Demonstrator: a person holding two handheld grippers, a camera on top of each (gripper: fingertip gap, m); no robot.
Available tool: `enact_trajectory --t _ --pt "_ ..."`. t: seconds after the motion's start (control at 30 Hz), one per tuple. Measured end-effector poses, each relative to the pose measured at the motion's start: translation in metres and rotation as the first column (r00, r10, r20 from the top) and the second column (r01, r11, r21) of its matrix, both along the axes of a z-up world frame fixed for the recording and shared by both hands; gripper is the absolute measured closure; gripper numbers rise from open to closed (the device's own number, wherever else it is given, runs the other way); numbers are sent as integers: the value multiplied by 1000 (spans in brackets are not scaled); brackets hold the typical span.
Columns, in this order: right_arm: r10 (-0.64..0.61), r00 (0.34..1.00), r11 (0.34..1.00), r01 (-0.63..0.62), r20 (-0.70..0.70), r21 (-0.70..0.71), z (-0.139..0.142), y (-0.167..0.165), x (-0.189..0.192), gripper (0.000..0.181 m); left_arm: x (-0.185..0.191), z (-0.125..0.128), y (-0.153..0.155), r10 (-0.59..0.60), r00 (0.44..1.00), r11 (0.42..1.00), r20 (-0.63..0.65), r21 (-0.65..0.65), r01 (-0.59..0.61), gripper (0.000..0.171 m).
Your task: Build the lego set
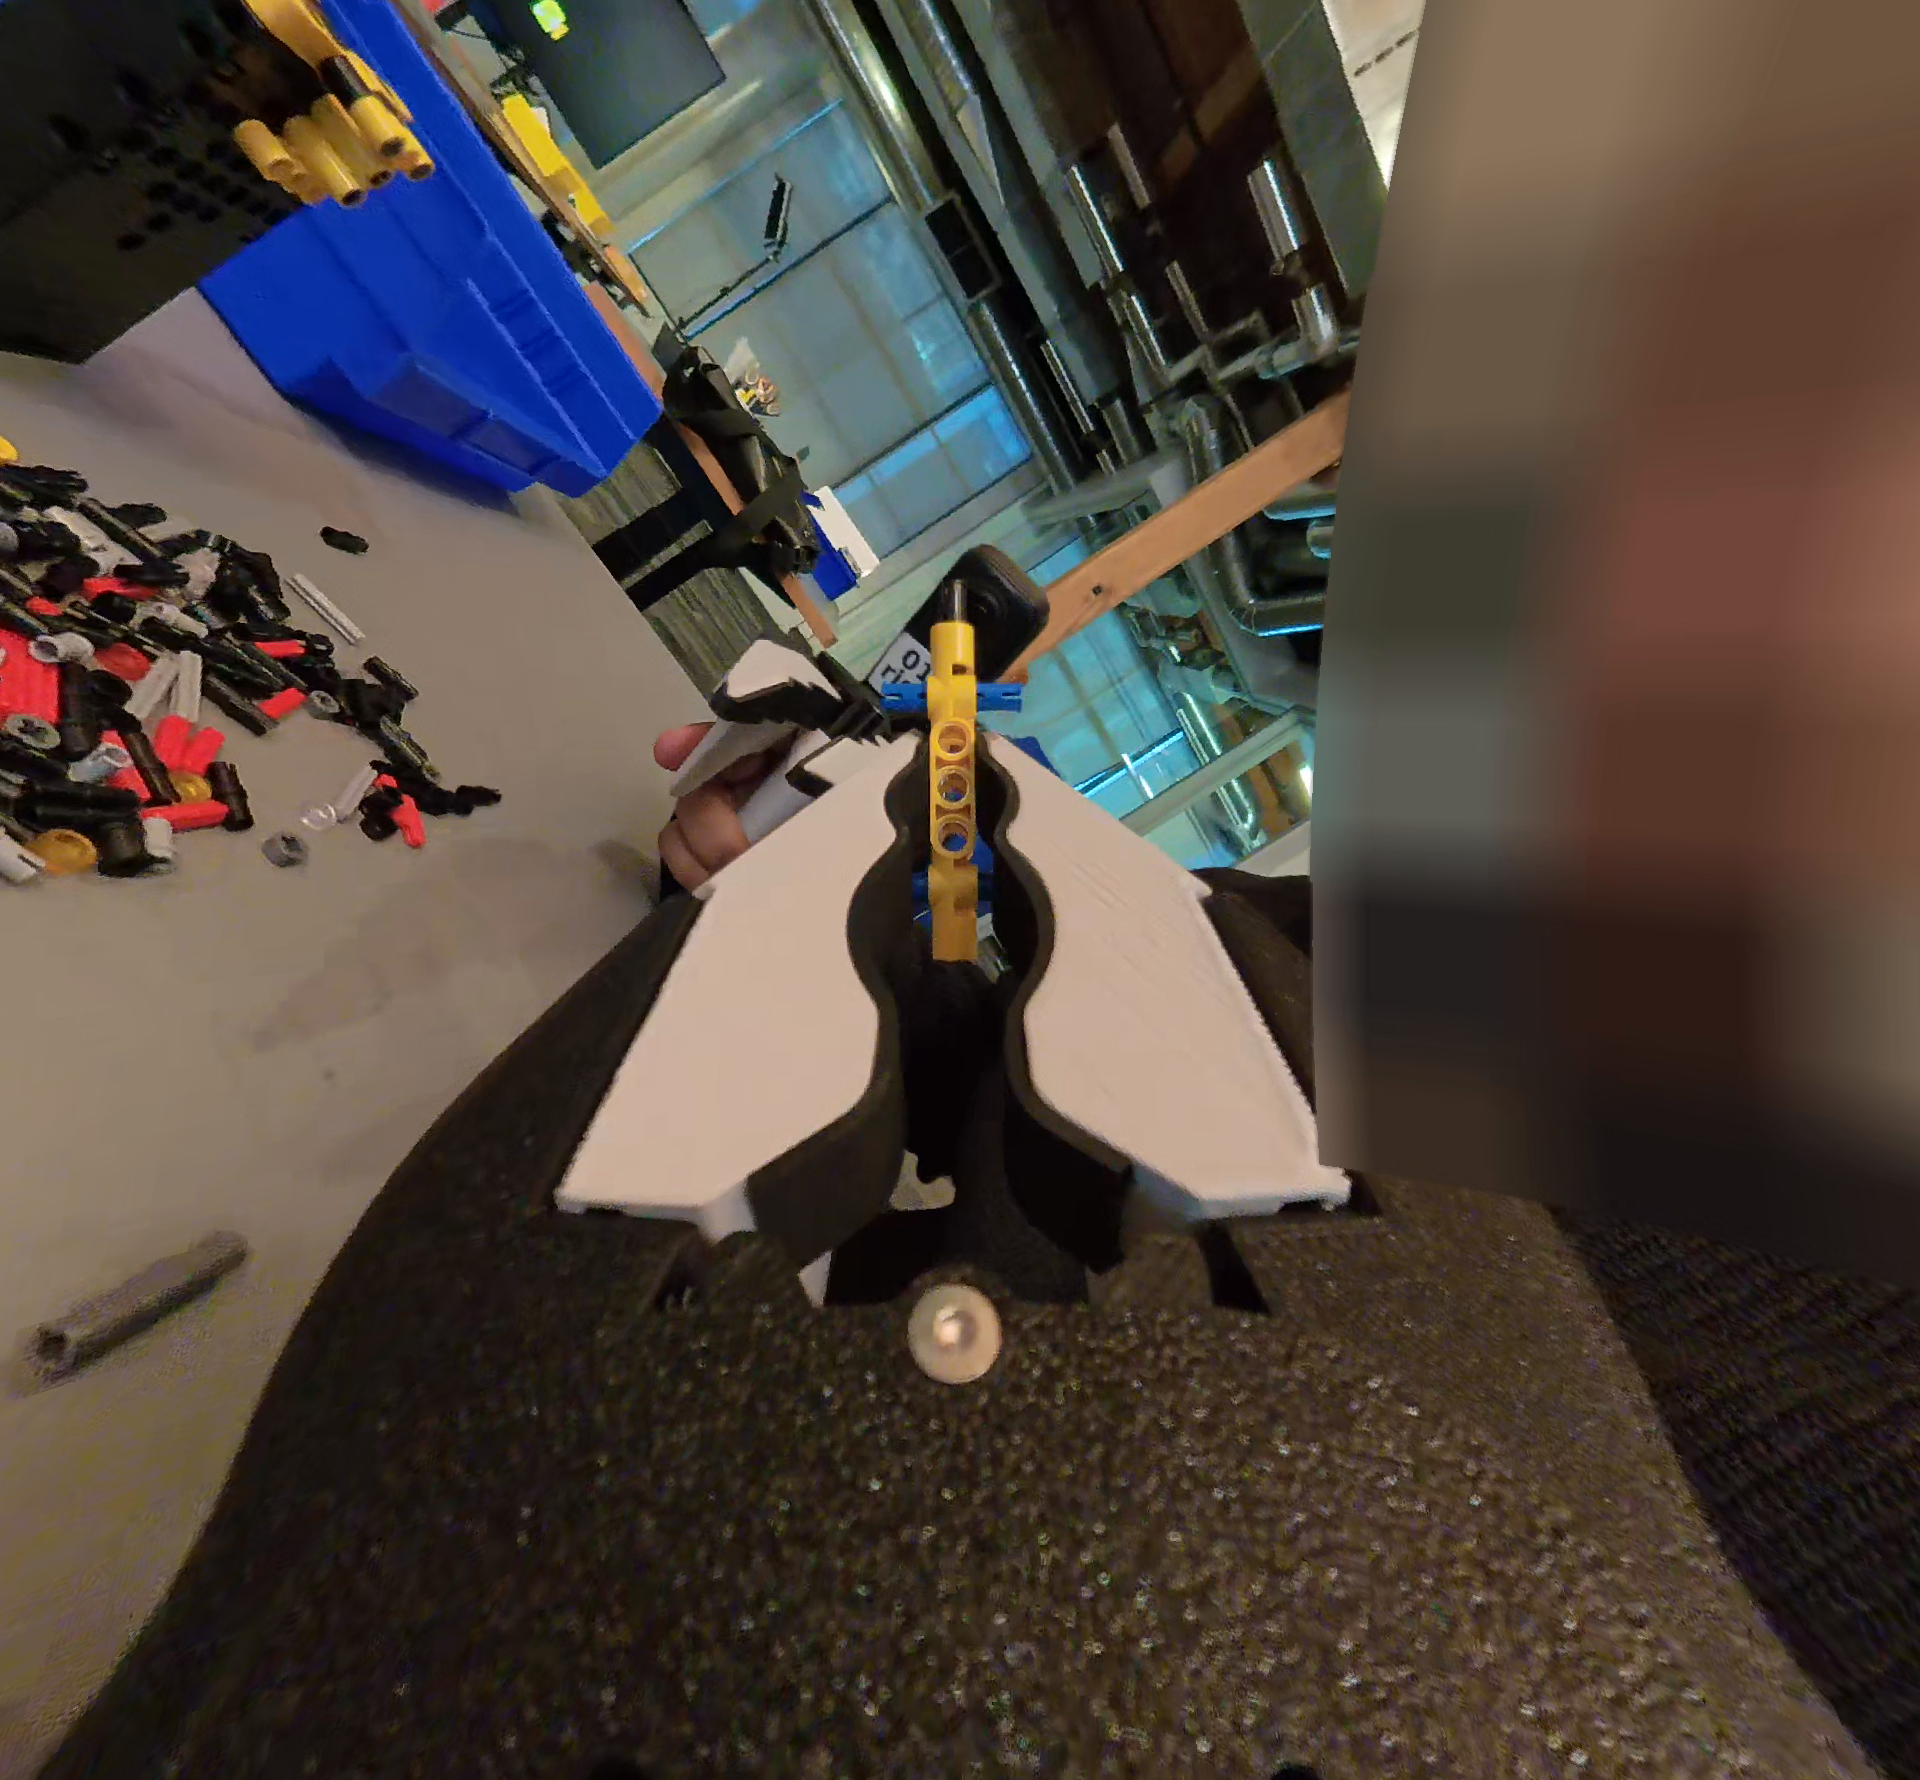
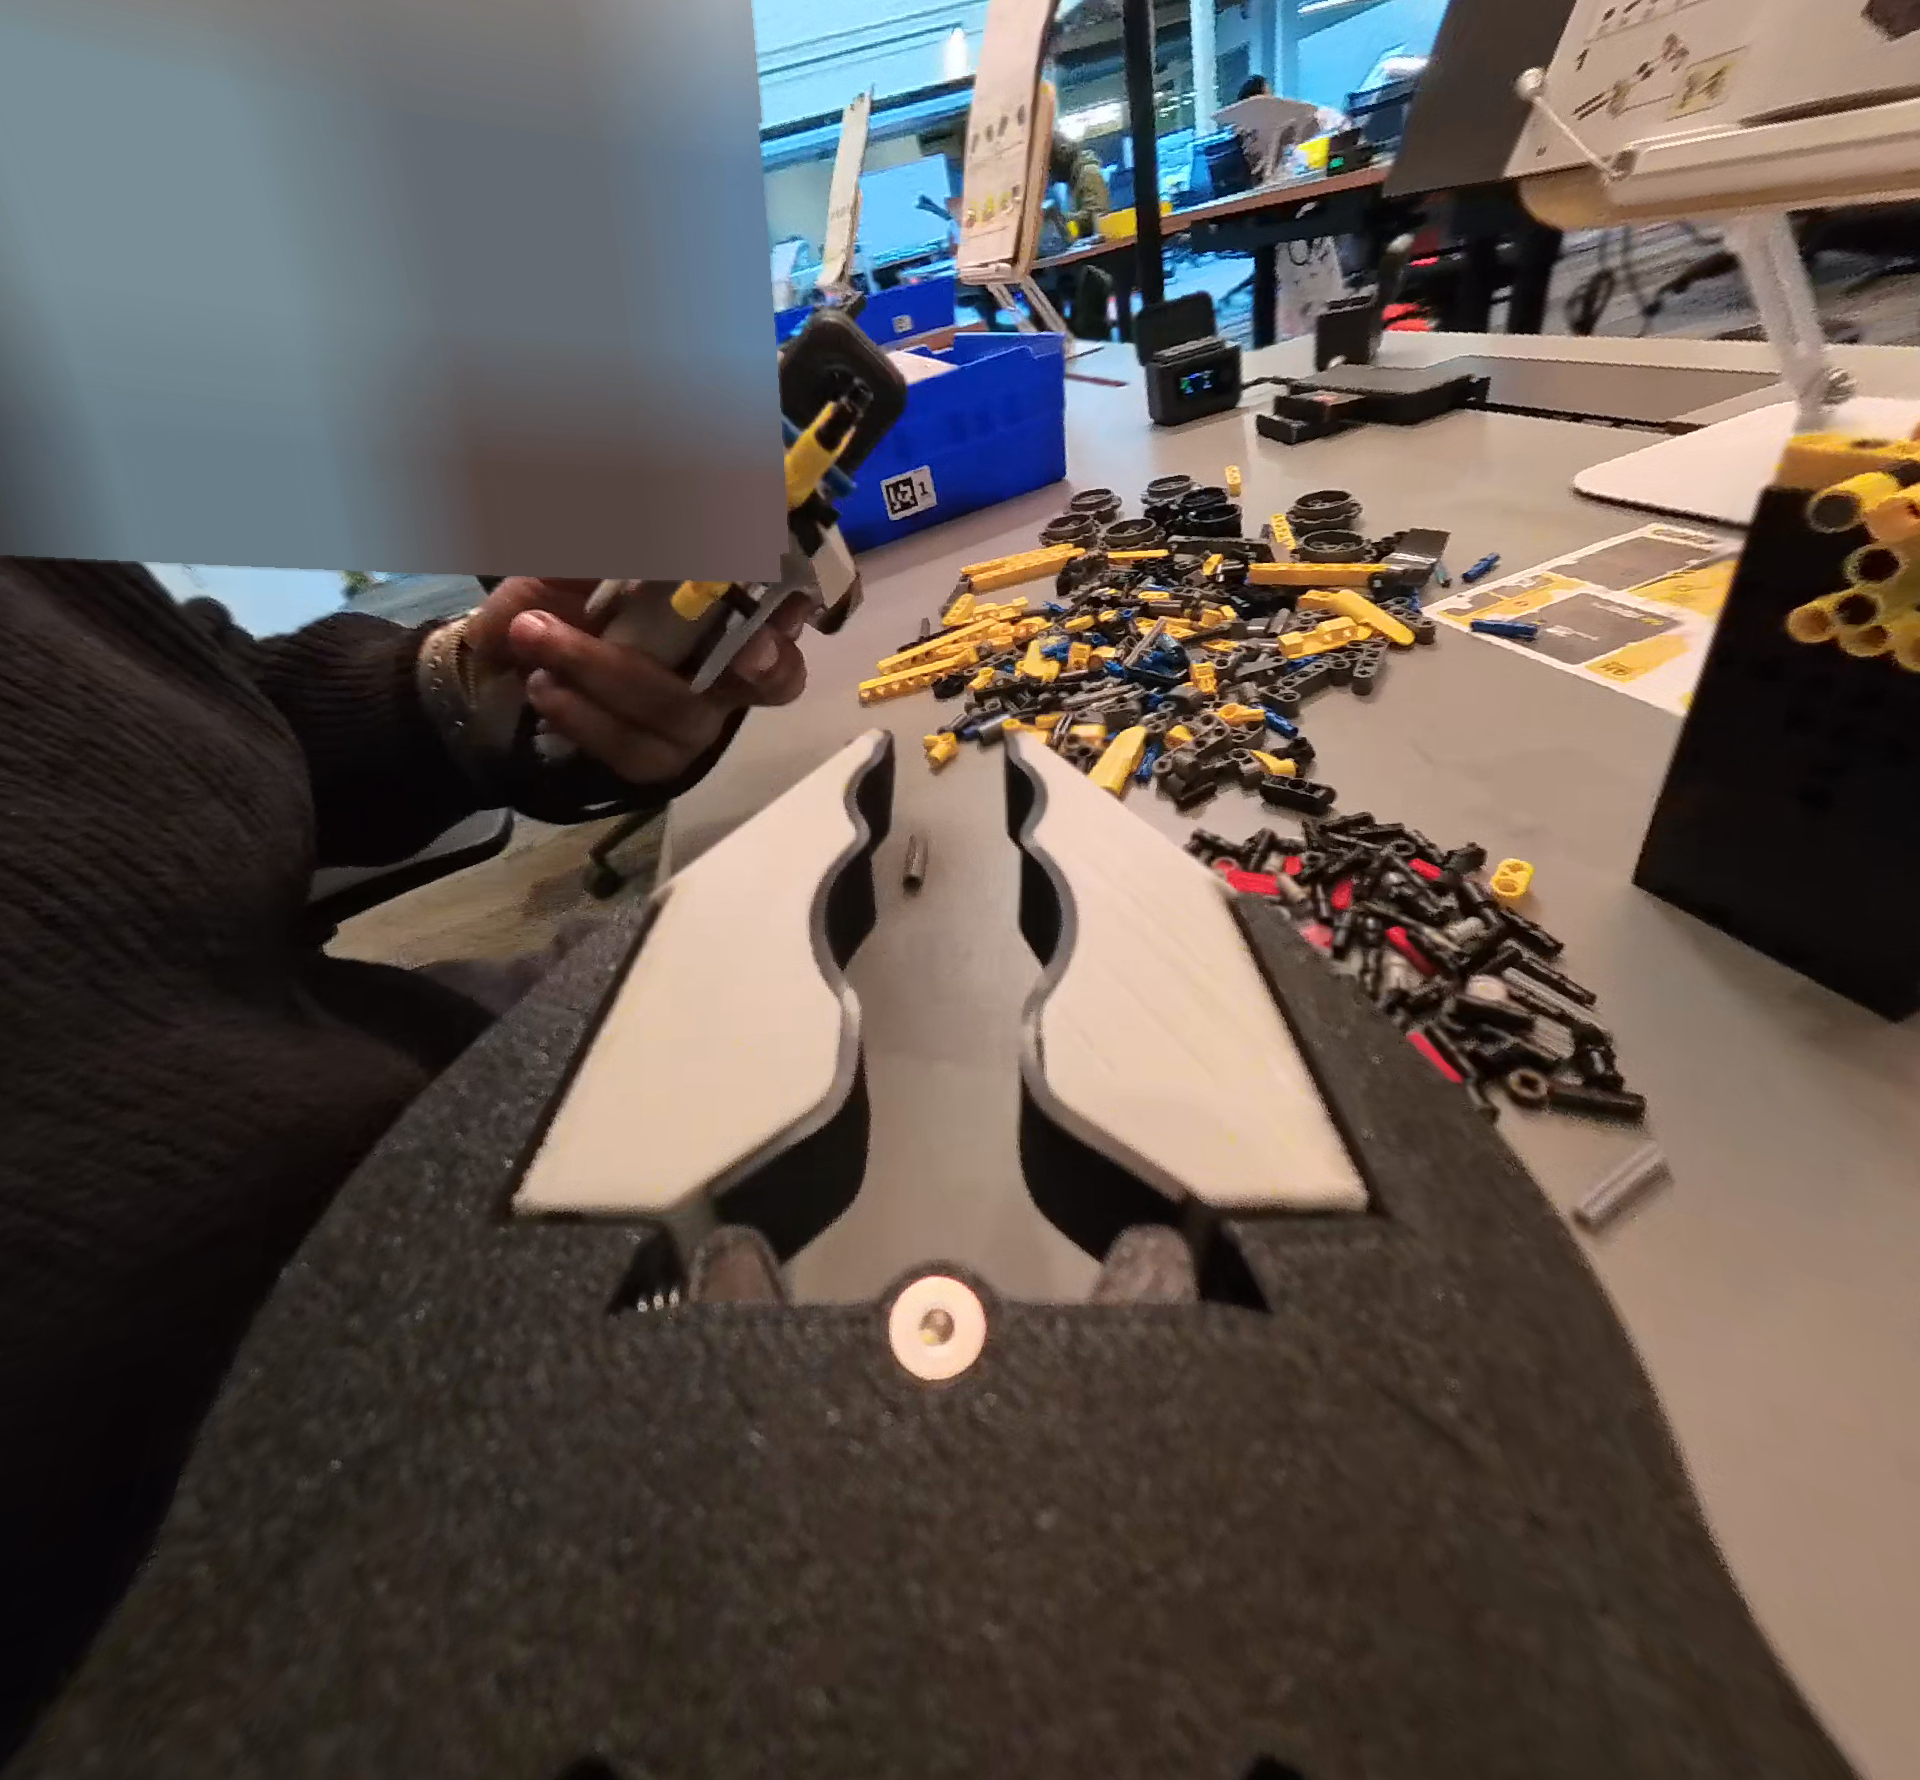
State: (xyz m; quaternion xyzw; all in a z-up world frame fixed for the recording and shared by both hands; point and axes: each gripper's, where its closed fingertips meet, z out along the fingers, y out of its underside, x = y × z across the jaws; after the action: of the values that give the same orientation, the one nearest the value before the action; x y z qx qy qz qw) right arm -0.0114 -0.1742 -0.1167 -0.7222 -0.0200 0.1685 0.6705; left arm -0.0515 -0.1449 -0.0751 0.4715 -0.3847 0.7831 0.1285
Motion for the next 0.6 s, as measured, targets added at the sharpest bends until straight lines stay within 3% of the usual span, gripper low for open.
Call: enact_trajectory --t 0.03,0.3,0.47,0.6 --pt "-13 1000 1000 13 10 -3 -1 -1 -3 160 -3 -1 -2 3 1000 1000 2 15 -3 166" --pt "-20 1000 998 20 -9 60 20 -12 -36 160 -23 -6 -11 30 1000 994 4 101 -31 166" --pt "-38 952 993 2 303 118 39 -10 -62 157 -29 -10 -22 4 1000 998 -26 67 -2 166" --pt "-103 871 988 36 480 147 38 3 -70 133 -31 -11 -30 -34 999 999 -41 8 34 166"
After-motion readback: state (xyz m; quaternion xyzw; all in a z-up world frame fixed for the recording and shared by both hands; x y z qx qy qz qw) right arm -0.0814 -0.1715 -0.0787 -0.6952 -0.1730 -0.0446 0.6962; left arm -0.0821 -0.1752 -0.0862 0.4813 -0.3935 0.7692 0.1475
